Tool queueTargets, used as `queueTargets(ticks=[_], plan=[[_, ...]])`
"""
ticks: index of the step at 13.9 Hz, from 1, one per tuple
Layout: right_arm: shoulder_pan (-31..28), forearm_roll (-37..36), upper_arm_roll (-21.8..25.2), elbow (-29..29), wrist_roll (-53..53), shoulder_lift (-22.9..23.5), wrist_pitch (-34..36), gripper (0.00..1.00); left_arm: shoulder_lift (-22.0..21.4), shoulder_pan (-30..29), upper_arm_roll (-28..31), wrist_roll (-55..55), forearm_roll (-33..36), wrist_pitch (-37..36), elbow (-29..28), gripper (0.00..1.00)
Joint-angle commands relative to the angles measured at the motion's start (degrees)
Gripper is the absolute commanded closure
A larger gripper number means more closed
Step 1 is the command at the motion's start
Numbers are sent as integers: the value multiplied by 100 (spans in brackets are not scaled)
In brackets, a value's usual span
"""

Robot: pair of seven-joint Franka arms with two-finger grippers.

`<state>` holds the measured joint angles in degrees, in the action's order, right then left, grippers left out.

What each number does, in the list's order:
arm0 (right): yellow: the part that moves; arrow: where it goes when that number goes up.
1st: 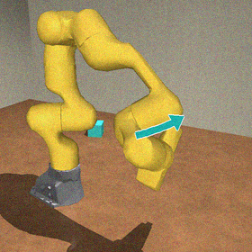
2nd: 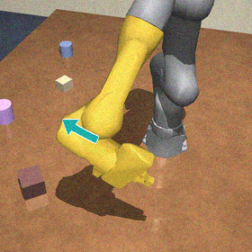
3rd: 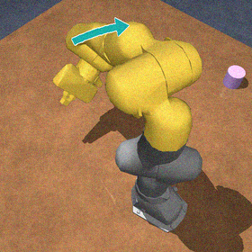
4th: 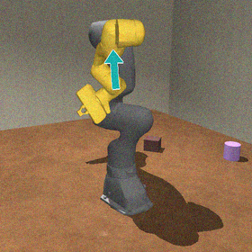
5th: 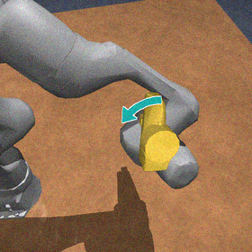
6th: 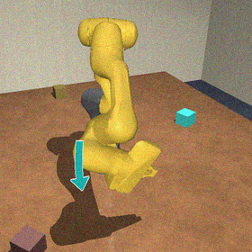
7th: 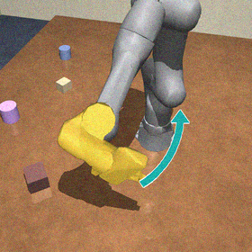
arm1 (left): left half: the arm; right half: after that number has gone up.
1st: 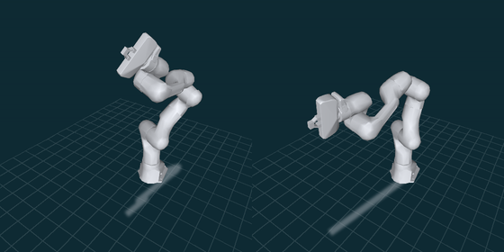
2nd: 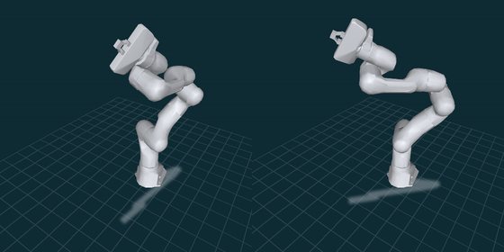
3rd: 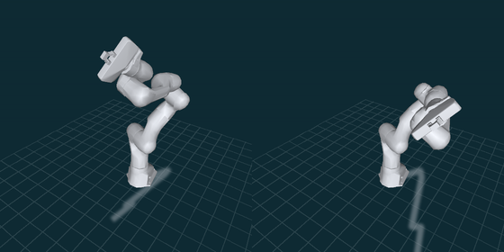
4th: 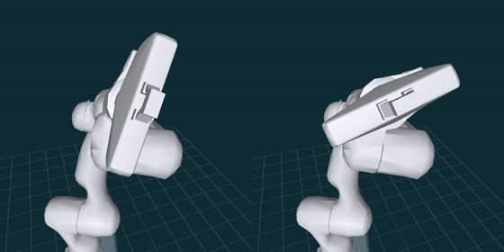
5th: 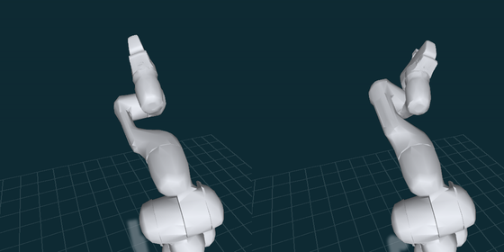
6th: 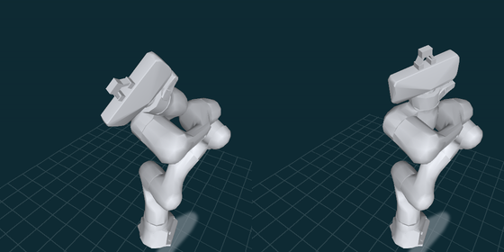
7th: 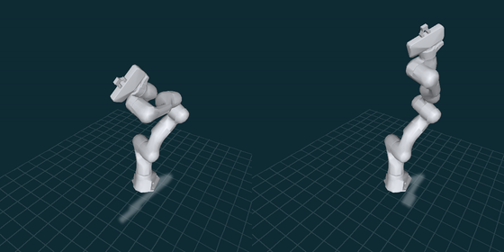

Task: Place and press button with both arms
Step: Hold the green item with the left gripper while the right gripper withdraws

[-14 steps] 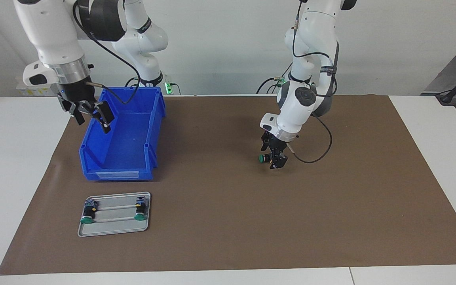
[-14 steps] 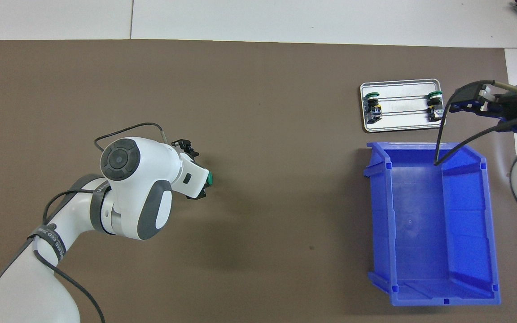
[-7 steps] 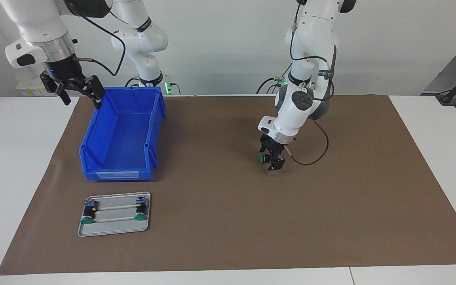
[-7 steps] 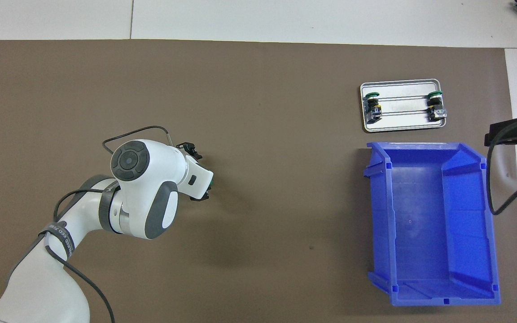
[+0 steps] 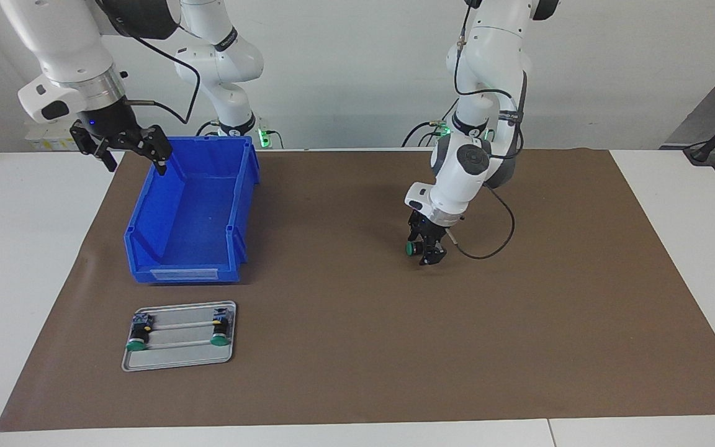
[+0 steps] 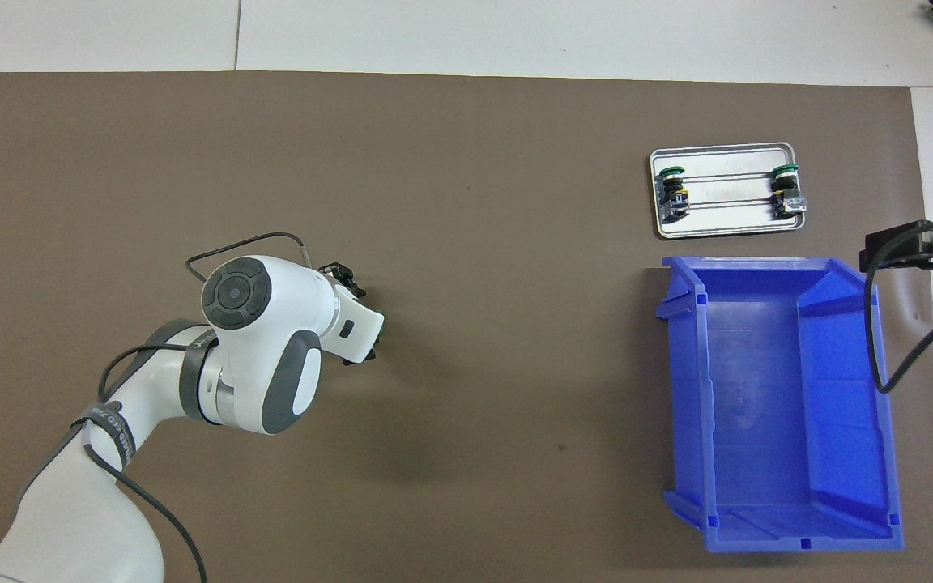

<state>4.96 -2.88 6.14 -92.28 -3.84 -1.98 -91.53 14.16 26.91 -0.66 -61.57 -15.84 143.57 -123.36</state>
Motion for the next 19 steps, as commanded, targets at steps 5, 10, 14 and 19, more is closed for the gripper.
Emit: queueTargets(ticks=[5,10,14,19], plan=[[-22,-37,-69,-71,7,-48,-6,0,-36,69,110,-66,-95,119,-65,62],[-30,-19,-69,-71,59,-39,-93,0,-36,34,119,-40,-95,110,-21,98],[206,-19,123,-71,42,-39,-85,0,26,-36,137,-13,-95,75,154,100],[189,-28,168,-71,15,-48,-41,0,-1,-616,110,-92,-95,-1135,926,100]])
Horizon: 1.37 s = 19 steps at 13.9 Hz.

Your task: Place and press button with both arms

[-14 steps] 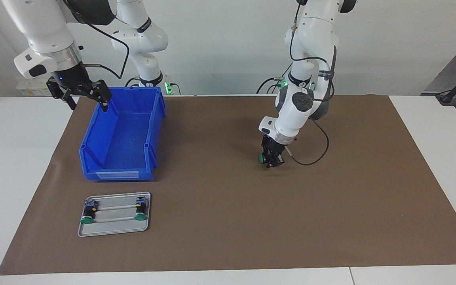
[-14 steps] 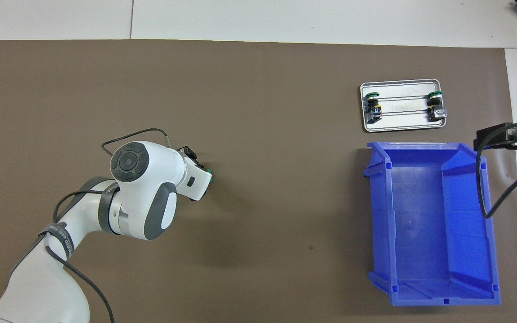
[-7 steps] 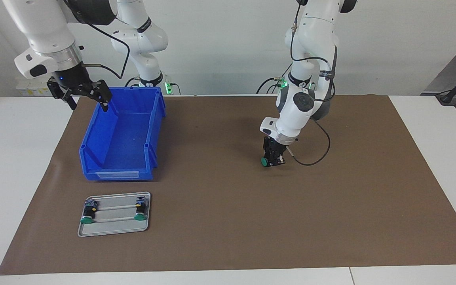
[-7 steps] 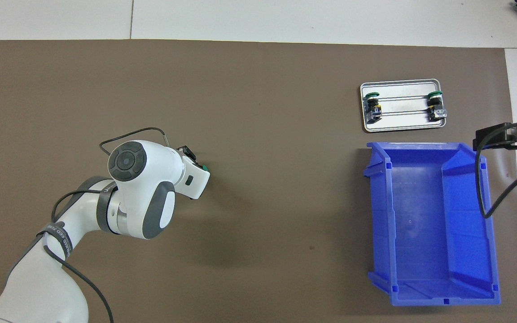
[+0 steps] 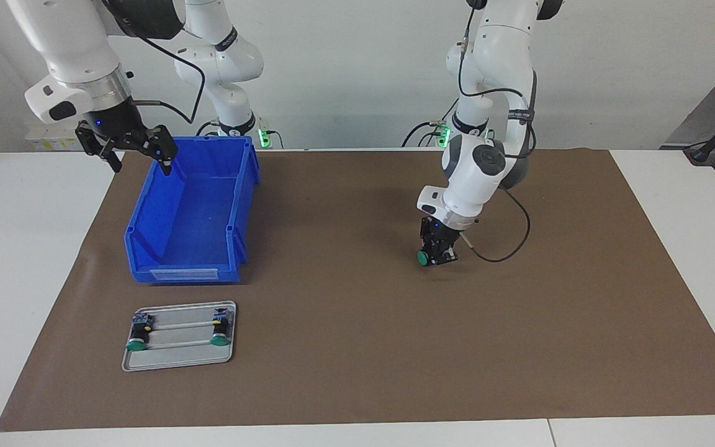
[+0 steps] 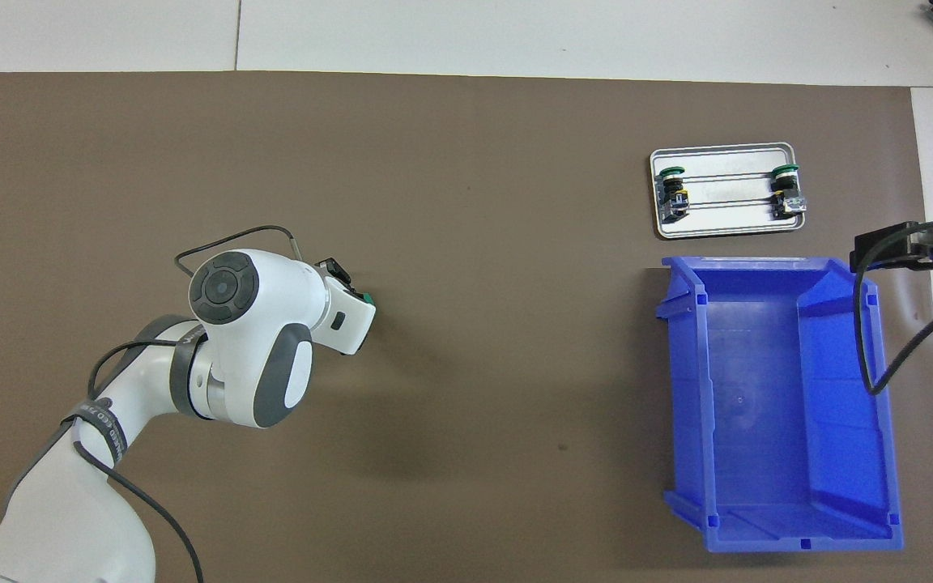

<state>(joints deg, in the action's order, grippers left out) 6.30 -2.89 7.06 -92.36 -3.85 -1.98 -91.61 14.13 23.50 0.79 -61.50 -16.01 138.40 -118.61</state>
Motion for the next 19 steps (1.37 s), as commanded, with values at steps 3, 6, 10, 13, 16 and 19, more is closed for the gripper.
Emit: queueTargets(ticks=[3,6,10,13,16,19], plan=[[82,-63,85,-159,-133,-92,-32,0,2,-460,-52,-160,-77,-736,794,100],[64,-63,76,-159,-213,-92,-59,0,-7,-530,-61,-275,-104,-745,866,100],[29,25,67,-142,-196,-110,-24,0,-42,-626,-61,-432,-113,-762,848,100],[99,34,50,-142,-178,-110,-23,0,-95,-820,-87,-687,-295,-982,831,100],[-76,34,85,-150,-161,-119,3,0,-183,-969,-70,-1188,-1226,-999,734,100],[-15,42,50,-107,-143,-136,161,0,-270,-1136,-70,-1592,-1886,-1079,603,100]])
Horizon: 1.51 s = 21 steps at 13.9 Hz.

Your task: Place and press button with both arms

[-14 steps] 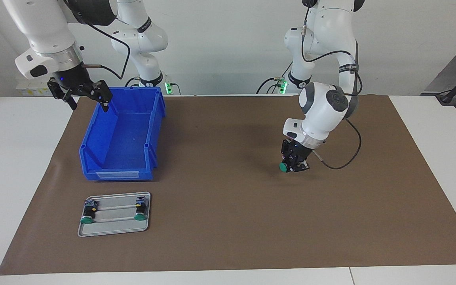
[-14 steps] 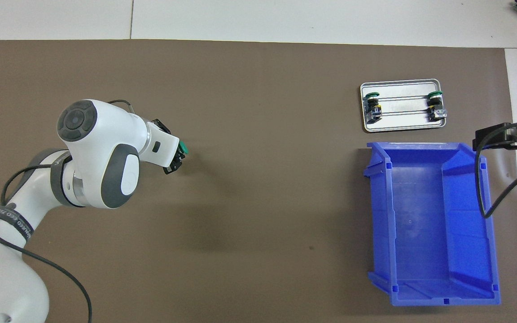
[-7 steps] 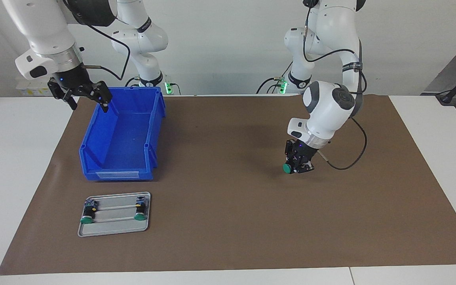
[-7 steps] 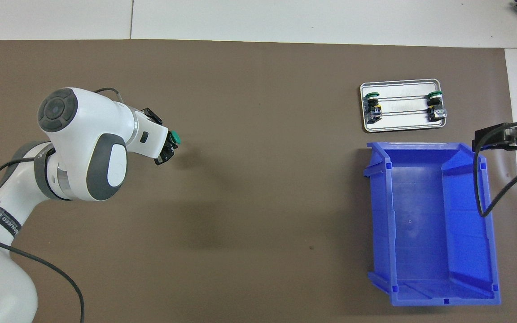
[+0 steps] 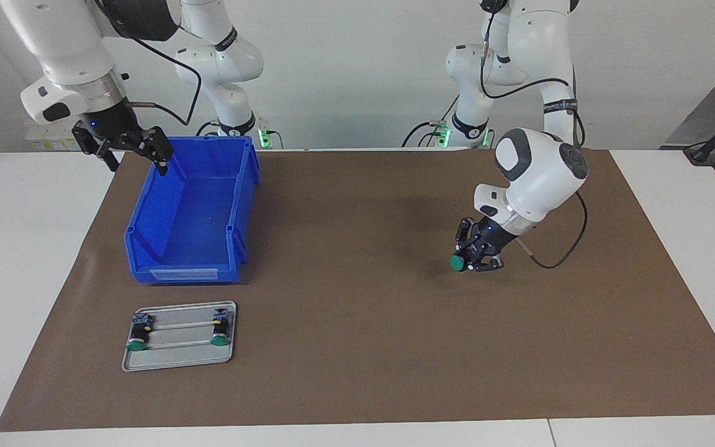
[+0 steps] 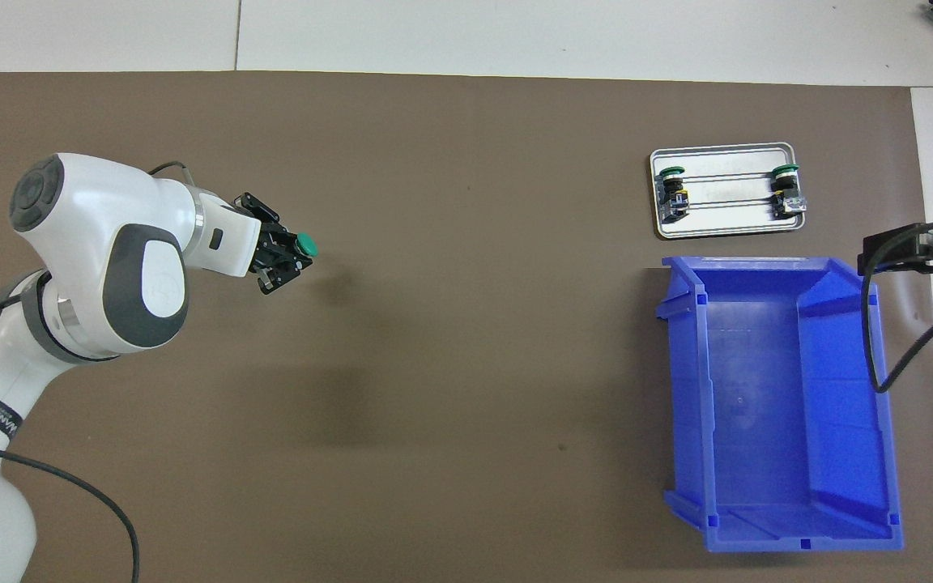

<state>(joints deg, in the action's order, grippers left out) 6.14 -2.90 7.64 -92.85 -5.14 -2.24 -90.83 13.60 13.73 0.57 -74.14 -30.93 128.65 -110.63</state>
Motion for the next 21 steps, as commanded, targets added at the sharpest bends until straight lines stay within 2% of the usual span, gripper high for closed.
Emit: queueTargets(ticks=[1,5,10,15,18,21], plan=[[1,43,-17,-32,-22,-110,92,0,-269,-229,-49,-529,-658,-104,-283,100],[19,26,-26,-23,-31,-110,118,0,-489,-519,-49,-1565,-1782,-104,-722,100],[1,43,-70,-40,-31,-119,101,0,-893,-687,-14,-2972,-3443,-42,-1557,100],[1,43,-70,-40,-31,-119,101,0,-1140,-678,-22,-3965,-4384,-42,-2102,100],[1,43,-70,-40,-31,-119,101,0,-1438,-617,-22,-5168,-5683,-42,-2682,100],[1,43,-70,-40,-31,-119,101,0,-1518,-616,-22,-5715,-5925,-103,-2928,100]])
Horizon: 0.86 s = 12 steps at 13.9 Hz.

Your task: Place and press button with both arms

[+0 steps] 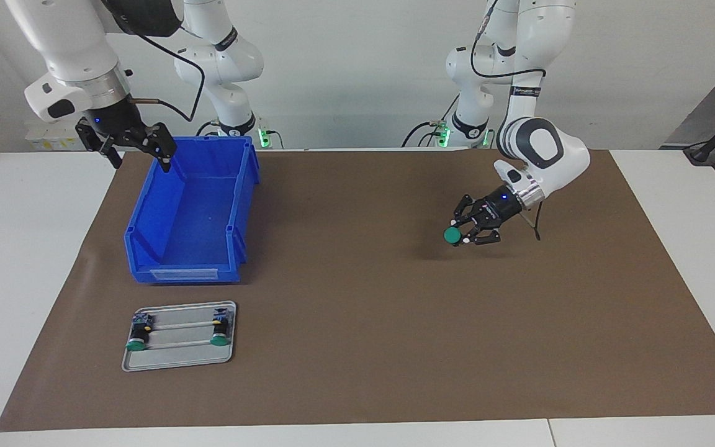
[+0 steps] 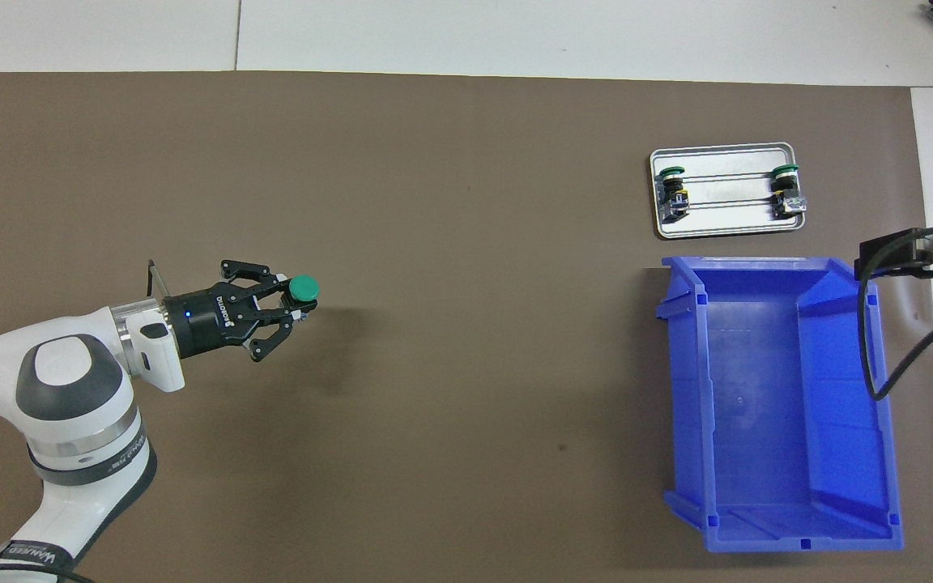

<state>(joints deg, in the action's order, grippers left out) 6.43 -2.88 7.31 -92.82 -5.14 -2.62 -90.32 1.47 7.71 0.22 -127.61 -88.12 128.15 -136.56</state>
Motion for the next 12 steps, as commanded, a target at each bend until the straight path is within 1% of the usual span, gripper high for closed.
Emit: queueTargets(ticks=[1,2,3,4,5,7,9,12], plan=[[-28,42,-37,-43,-31,-81,49,0,-305,-84,13,-622,-240,-115,-432,100],[-28,42,-37,-43,-31,-81,49,0,-288,-224,22,-885,-424,-394,-494,100],[-28,42,-37,-43,-31,-81,49,0,-157,-400,22,-1193,-643,-744,-529,100],[-28,42,-37,-43,-31,-81,49,0,70,-532,31,-1491,-784,-913,-521,100],[-28,42,-37,-43,-31,-81,49,0,247,-560,22,-1668,-899,-915,-468,100],[-28,42,-37,-43,-31,-81,49,0,563,-516,22,-1897,-1494,-906,-302,100],[-28,42,-37,-43,-31,-81,49,0,880,-481,13,-2126,-1926,-906,-109,100],[-28,42,-37,-43,-31,-81,49,0,1030,-358,-13,-2154,-2638,-880,147,100]])
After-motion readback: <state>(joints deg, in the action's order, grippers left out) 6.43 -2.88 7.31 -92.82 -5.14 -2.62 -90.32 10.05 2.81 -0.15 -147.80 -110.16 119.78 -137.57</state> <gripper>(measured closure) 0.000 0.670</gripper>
